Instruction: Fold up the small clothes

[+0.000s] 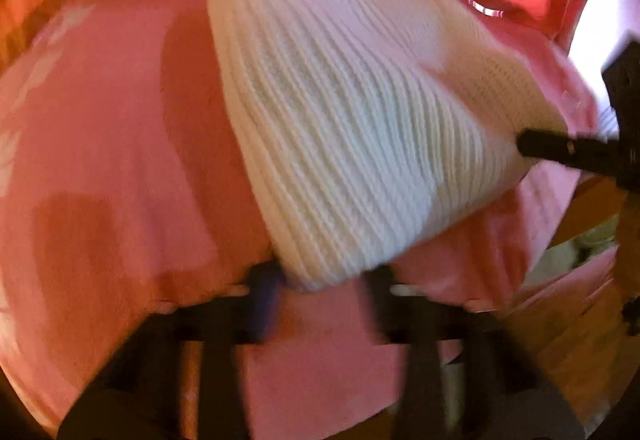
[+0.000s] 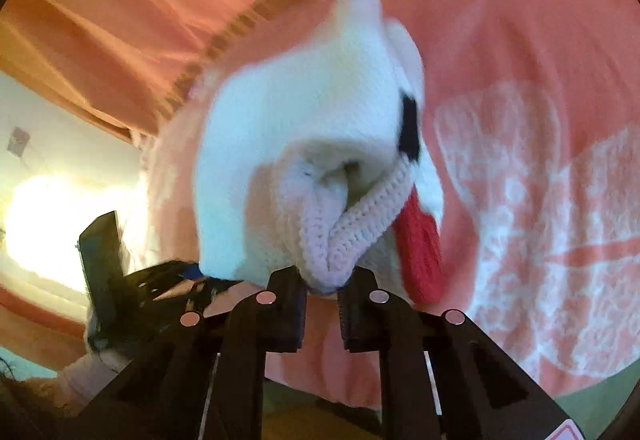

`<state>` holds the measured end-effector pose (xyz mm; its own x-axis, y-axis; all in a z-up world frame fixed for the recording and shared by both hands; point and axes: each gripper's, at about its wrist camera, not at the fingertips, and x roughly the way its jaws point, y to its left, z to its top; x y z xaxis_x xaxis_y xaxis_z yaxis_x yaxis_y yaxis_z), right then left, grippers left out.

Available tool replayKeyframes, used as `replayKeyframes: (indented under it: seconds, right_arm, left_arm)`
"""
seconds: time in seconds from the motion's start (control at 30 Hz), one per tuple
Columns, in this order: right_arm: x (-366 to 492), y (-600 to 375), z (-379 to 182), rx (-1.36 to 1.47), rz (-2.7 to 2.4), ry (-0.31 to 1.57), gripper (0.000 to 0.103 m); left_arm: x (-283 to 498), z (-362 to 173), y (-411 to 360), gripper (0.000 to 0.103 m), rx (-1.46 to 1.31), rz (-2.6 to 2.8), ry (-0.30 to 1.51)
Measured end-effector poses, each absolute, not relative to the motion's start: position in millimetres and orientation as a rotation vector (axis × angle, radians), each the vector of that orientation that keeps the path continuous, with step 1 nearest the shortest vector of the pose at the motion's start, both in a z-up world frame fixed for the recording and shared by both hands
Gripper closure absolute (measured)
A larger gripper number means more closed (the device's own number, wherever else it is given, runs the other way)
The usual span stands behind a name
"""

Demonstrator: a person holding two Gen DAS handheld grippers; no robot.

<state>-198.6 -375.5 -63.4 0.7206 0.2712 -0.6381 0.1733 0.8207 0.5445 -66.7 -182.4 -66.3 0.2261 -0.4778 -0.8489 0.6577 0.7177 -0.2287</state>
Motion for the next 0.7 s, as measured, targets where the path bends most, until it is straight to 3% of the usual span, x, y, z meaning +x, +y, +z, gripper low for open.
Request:
replayKeyframes:
  seconds: [0.13,0.27,0.33,0.4,0.47,0.5,0.57,0.7]
  right_arm:
    - [-228,-371,-44,0.643,0.084,0.674,0.092]
    - [-210,-377,-117,0.687,-0.041,0.953,0.088]
    - [-212,-373,-112,0.677,-0.032,0.969,0.082]
    - [-221,-371,-82,0.615,-0.043,0.884,0.07]
    - [-226,-377,-60,0.598,-0.045,0.821,0.042]
    - [-224,-383,-45,0.589,-0.045,0.78,0.038]
    - [-211,-391,-27,0.564,-0.049,0.741,0.027]
    - [-154,-415,-33,0.625,-0.011,0.804,0.026]
  left_arm:
    - [-51,-60,-151,0.083,0.047,-0.754,1.095]
    - [-54,-77,-144,0.079,0.079,-0.7,1.141]
    - [-64,-66,-147,0.079,0.127,-0.716,1.134]
    - [-72,-46,-142,0.068,0.087,-0.761,1.11]
    - [-66,-28,-138,0.029,0.028,-0.781,1.08]
    - [-61,-16,-135,0.019,-0.013,-0.784,1.06]
    - [-45,-1,-140,0.013,-0.053,-0.798,1.024]
    - [5,-4,-171,0.009,-0.048,-0.787,1.016]
